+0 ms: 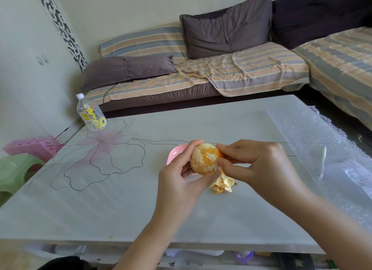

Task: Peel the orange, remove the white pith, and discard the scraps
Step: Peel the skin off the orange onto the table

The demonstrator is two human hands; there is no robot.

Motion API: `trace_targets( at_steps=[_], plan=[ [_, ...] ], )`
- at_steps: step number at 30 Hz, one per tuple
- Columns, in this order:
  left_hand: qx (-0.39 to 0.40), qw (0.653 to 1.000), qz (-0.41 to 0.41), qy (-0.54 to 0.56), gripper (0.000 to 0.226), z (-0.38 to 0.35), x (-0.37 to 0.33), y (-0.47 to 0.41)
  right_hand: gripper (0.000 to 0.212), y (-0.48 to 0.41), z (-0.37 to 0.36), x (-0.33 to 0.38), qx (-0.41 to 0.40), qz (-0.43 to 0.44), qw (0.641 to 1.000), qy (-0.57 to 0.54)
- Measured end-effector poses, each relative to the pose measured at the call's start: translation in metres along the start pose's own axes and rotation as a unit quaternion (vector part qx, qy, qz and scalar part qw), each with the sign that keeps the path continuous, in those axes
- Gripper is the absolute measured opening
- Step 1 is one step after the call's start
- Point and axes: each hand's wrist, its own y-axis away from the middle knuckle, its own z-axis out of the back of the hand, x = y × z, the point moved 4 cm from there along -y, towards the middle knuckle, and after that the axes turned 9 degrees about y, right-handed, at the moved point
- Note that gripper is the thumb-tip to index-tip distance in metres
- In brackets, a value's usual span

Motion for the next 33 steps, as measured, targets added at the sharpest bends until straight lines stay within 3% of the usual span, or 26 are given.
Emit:
trace_targets(
  at_steps=[5, 8, 19, 33],
  plan=[
    [-0.022, 0.999, -0.027, -0.041, 0.062, -0.003, 0.001, 0.002, 0.031, 0.003, -0.008, 0.006, -0.064, 0.040, 0.990, 0.119],
    [-0.027, 0.998, -0.030, -0.049, 0.062, -0.005, 0.002, 0.002, 0.020, 0.004, -0.009, 0.004, -0.078, 0.027, 0.989, 0.121],
    [-0.050, 0.998, -0.033, -0.027, 0.059, -0.010, -0.001, 0.000, 0.021, 0.004, -0.004, 0.004, -0.137, -0.066, 0.988, 0.003],
    [-0.072, 0.994, -0.028, 0.074, 0.057, -0.012, -0.007, -0.001, 0.026, -0.003, 0.002, 0.003, -0.096, -0.167, 0.975, -0.114]
  ],
)
